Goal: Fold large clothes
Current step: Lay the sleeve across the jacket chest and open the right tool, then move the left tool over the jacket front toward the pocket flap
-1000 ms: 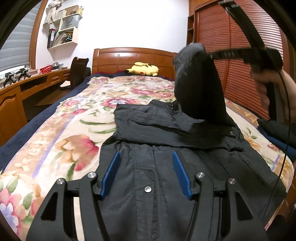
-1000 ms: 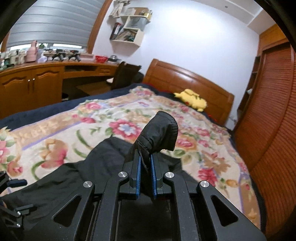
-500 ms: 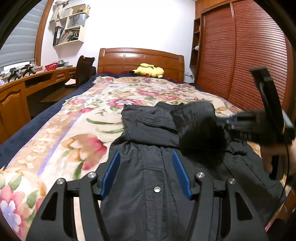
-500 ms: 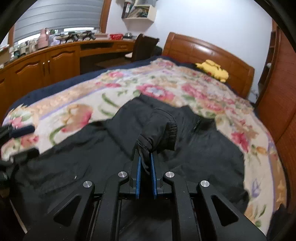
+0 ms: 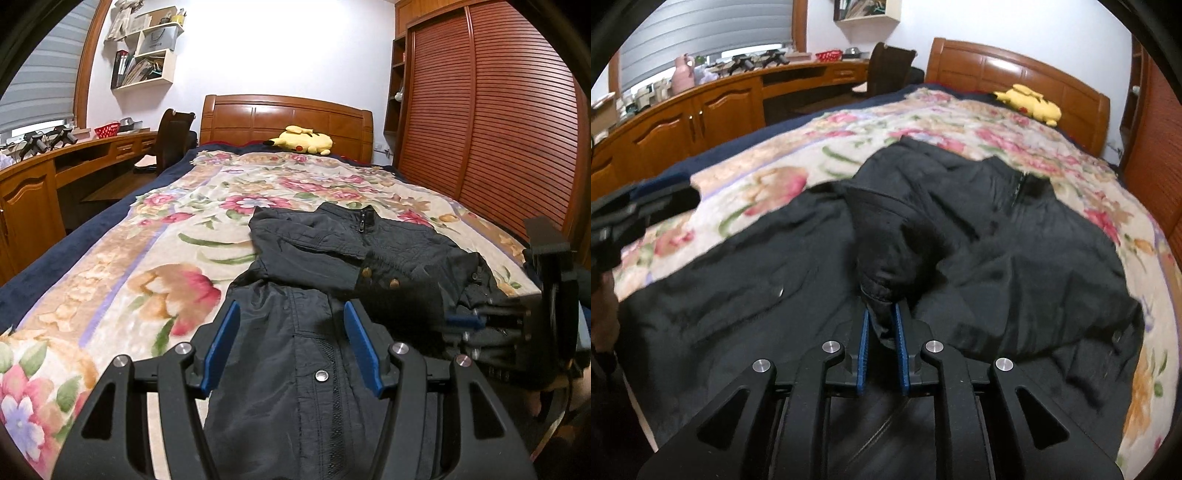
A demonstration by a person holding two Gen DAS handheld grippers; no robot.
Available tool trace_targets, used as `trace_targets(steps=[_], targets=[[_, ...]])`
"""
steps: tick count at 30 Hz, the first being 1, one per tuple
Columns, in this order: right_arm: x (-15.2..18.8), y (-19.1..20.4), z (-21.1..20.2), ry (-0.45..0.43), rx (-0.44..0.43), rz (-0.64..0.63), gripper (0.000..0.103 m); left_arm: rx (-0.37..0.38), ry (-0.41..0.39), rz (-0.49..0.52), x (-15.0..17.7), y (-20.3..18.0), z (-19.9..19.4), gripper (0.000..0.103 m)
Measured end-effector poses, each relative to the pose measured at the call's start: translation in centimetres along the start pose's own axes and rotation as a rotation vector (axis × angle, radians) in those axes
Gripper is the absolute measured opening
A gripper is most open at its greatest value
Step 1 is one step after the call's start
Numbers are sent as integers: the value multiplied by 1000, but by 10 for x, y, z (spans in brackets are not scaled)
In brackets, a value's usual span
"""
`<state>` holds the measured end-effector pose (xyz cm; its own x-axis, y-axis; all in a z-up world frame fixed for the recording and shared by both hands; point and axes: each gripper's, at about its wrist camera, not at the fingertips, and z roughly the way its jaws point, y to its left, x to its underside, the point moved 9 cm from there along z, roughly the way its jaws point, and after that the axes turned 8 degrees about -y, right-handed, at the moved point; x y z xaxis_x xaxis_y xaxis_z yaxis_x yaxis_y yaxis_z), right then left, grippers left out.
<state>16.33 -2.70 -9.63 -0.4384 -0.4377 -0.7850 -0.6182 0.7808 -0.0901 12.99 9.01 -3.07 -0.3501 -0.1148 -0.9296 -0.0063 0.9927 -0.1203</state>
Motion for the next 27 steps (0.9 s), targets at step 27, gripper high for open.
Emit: trace_targets(steps=[27], targets=[[69,-87,-55,37,218,87,48,66,137,97,33,-40,28,58]])
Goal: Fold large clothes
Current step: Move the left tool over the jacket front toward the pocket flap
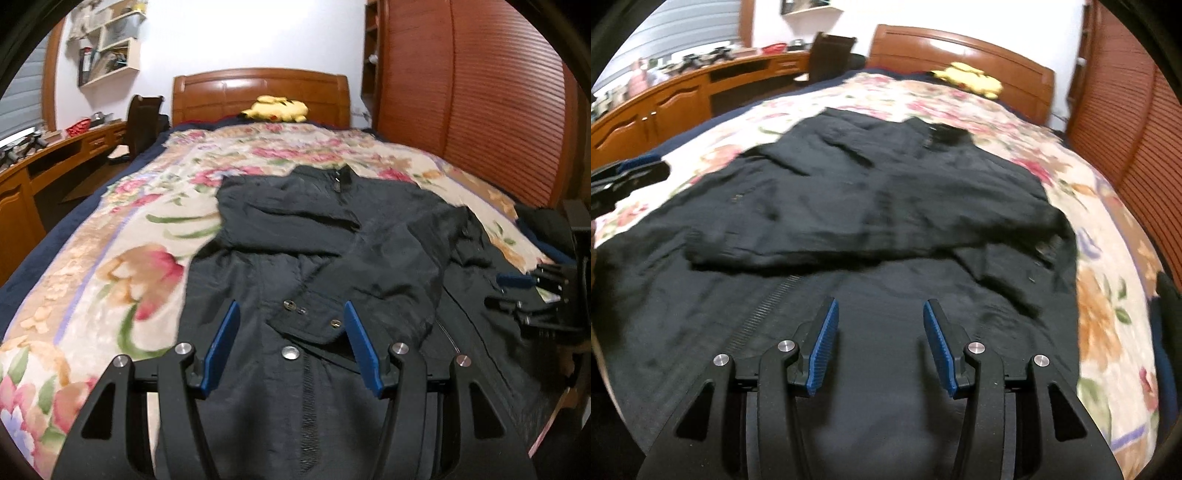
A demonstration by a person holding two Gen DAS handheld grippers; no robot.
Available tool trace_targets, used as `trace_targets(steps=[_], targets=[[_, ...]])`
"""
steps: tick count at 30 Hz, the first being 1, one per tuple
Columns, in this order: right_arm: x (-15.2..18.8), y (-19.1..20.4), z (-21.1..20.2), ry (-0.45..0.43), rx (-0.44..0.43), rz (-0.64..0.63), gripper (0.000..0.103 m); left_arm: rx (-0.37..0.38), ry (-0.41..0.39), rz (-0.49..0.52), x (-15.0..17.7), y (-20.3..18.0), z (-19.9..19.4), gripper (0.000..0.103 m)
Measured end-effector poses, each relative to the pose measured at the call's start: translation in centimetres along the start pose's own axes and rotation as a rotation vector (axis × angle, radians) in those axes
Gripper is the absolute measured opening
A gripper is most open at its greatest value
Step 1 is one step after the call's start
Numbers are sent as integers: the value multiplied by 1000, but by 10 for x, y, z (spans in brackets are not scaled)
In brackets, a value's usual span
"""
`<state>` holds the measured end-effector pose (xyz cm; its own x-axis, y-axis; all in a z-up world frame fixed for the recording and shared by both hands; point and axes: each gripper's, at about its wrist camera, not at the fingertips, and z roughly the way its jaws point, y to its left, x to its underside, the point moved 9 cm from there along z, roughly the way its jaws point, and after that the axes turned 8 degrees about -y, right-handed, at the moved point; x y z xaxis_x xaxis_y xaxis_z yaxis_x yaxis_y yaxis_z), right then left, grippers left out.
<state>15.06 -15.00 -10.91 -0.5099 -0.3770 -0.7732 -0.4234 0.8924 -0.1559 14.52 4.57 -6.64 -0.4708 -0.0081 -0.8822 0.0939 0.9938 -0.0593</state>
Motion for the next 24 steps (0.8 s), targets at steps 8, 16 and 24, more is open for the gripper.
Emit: trace_targets(steps=[8,16,24], targets=[[15,-32,2,7,36,57,48,17,57,23,9,-17,16,58],[28,-37,16,11,15,120,49,13,156,30,29,-18,35,58],[33,-30,21,19,25,82,58,18,232,57,46,-25,47,58]])
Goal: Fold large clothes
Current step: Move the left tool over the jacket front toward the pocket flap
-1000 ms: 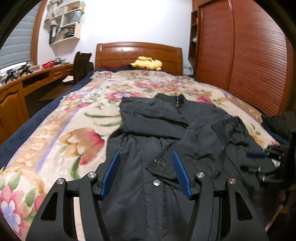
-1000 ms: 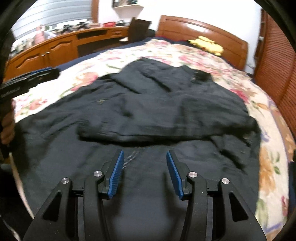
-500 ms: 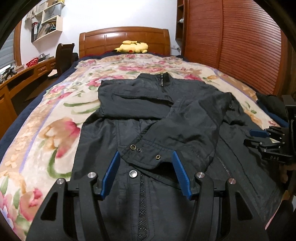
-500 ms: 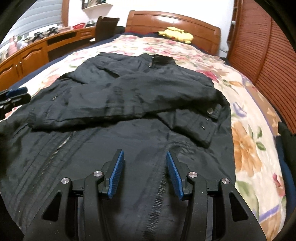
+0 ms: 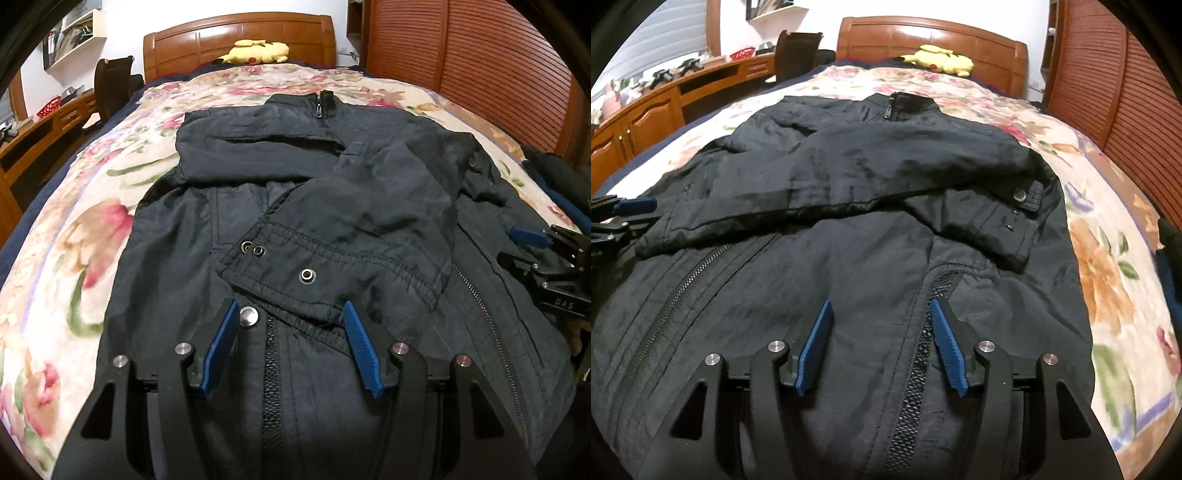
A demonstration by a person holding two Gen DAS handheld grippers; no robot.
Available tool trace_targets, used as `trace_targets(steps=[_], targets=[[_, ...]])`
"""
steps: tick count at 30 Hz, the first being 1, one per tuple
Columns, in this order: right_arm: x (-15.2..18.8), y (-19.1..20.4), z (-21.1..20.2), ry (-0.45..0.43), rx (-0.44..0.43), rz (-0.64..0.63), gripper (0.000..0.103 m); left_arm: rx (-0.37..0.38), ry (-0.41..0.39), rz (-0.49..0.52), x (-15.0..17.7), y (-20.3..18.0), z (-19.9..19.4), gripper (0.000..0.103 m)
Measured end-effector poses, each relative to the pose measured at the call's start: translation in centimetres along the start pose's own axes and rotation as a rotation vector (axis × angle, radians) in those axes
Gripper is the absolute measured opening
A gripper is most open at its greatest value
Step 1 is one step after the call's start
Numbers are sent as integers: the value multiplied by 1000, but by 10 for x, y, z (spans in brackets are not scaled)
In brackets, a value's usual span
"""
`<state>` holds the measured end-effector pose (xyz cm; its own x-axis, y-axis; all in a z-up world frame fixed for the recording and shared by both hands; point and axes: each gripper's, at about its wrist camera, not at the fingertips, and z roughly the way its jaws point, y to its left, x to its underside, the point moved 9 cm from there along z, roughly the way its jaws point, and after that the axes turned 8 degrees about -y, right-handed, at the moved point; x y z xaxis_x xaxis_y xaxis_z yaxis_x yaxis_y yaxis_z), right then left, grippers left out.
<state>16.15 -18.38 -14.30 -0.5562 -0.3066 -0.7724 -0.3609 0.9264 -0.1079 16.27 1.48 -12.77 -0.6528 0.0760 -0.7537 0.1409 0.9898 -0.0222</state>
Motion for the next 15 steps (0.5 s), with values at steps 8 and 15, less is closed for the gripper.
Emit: trace_targets(steps=[8,15], targets=[[0,0,-5,-23,-23,12,61,-9,-65,-13,-7,4,-20,58],[-1,2,-5,-17,-58,17,63,-52,-86,-48,-21,23,-24,58]])
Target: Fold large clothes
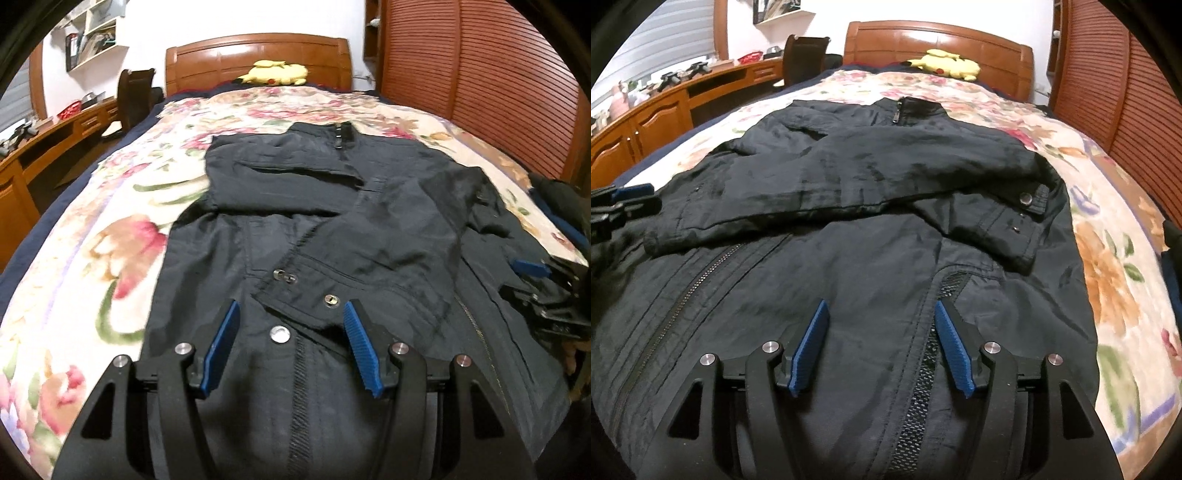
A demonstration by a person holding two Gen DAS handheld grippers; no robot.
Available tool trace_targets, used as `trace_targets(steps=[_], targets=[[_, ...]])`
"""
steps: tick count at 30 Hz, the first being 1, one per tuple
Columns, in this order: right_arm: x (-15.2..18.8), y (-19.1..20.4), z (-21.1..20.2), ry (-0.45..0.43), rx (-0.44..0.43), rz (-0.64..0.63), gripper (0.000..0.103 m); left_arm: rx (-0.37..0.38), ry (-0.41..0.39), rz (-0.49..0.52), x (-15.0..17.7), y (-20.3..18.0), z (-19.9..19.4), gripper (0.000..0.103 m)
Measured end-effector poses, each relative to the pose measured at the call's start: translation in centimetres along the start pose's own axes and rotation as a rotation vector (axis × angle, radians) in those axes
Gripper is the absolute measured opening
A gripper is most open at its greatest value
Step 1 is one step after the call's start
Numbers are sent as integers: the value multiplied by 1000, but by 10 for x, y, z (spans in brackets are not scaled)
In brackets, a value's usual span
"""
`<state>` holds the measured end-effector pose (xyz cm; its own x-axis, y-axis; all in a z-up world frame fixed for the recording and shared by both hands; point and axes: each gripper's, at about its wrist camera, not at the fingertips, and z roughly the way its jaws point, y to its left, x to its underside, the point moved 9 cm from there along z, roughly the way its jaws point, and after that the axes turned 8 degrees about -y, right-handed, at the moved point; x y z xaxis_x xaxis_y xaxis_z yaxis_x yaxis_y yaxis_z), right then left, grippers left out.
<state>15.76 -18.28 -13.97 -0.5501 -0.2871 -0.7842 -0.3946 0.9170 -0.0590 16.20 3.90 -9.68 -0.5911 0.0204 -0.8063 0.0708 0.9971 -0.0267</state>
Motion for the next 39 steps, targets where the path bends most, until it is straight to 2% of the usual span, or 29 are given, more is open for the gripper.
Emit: trace_targets(steps=[8,12,14,21,25,26,28,30,32,35,39], targets=[[-1,1,0,2,-45,18,65,-22,84,23,-6,3,32,58],[-1,2,-1,3,-51,19,66,-26,176,-18,1,7,56,58],[-1,2,-1,3,-53,19,66,-28,197,-14,6,6,64,58],[-1,4,0,6,-59,16,68,-6,202,-23,10,3,66,56],[-1,5,0,7,-60,15,69,25,193,4,11,-5,62,46],[-1,5,0,7,-60,15,69,45,193,12,11,-9,61,36],[-1,5,0,7,-59,15,69,53,198,22,11,-11,60,31],[-1,6,0,7,-59,15,69,56,197,33,9,-13,57,18],[-1,6,0,7,-59,13,69,52,177,60,4,-15,53,11],[-1,6,2,8,-58,8,70,5,123,98,-13,-9,43,9],[-1,7,1,8,-58,8,70,-69,61,99,-45,14,38,9]])
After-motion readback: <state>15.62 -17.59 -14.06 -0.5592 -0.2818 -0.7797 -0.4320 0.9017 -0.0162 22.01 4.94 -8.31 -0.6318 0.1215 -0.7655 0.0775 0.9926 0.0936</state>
